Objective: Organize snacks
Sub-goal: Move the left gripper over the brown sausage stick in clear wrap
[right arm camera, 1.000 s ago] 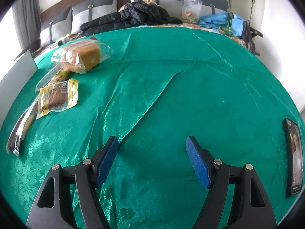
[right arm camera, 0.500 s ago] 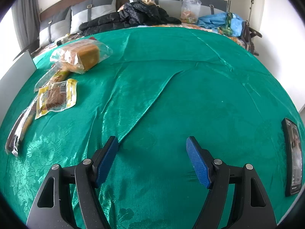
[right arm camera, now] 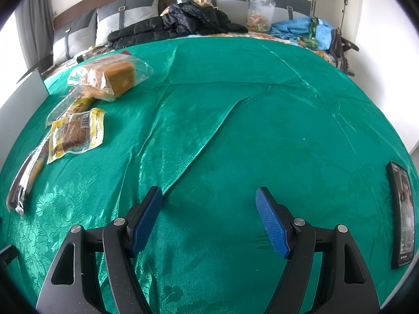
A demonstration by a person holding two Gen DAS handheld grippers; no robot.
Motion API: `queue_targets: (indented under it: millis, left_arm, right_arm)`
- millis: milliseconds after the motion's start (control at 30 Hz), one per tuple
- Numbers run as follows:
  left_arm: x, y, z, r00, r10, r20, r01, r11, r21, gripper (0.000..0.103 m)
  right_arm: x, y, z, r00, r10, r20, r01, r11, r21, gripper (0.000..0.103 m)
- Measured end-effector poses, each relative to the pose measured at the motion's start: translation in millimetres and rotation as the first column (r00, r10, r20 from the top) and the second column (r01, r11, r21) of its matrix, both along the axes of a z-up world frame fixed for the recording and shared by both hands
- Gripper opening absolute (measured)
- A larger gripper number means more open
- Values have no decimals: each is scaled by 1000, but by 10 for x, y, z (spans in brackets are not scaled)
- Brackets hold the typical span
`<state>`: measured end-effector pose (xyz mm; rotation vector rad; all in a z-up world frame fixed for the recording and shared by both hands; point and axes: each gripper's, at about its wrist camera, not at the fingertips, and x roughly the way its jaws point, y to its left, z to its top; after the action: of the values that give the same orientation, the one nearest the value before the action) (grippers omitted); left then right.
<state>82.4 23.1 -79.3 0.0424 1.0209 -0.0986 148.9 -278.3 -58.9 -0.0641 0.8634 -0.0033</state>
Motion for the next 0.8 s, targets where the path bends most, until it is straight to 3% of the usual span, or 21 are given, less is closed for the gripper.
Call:
queue_targets:
  millis: [233,800]
  left_arm:
    - [184,4,-15,1000,26,-2,-26,1000,-1,103]
    - [140,44,-31,999,17,41,-17,1000,-3,103]
  right_arm:
    - [1,-6,2,1000,-1,0,1,1000,-1,77]
    - [8,-31,-9,1000,-15,-3,15,1000,-3,80]
